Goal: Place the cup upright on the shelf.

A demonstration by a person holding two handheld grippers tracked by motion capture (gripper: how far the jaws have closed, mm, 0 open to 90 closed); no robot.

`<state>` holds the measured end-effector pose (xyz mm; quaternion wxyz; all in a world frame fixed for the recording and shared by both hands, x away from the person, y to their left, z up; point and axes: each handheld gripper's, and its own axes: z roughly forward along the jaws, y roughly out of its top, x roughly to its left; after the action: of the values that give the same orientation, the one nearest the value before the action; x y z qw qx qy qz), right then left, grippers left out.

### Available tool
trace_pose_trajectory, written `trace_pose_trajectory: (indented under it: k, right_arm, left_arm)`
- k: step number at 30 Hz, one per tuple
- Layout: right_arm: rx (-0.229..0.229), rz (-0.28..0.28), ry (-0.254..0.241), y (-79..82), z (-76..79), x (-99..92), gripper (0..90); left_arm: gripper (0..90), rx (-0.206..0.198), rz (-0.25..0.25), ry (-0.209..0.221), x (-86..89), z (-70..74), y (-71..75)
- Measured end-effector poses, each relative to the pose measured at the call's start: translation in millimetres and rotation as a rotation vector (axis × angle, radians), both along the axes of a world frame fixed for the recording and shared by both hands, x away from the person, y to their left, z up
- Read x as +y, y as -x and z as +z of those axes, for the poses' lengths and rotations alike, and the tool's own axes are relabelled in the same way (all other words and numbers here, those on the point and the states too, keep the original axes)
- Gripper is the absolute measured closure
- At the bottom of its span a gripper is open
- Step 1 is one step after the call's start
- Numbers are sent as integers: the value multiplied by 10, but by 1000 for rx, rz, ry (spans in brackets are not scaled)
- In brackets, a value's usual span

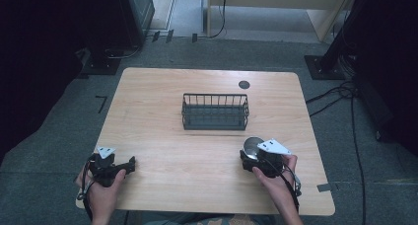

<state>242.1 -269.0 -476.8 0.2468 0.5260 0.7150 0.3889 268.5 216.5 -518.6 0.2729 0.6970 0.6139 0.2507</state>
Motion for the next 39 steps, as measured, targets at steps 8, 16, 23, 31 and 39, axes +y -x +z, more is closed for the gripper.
trace_pose_trajectory:
  k: [8,16,23,31,39]
  right_arm:
    - [-23,45,-6,-73,154,99,183]
    - [-49,76,-9,-190,344,193,183]
    - [-66,80,-10,-301,511,241,183]
    - [-90,88,-22,-417,713,274,183]
    - [-107,94,-39,-580,910,334,184]
  left_arm:
    - [0,0,0,0,0,0,0]
    - [0,0,0,0,0,0,0]
    - [0,0,0,0,0,0,0]
    - [0,0,0,0,0,0,0]
    - [0,-1,1,1,-1,-1,0]
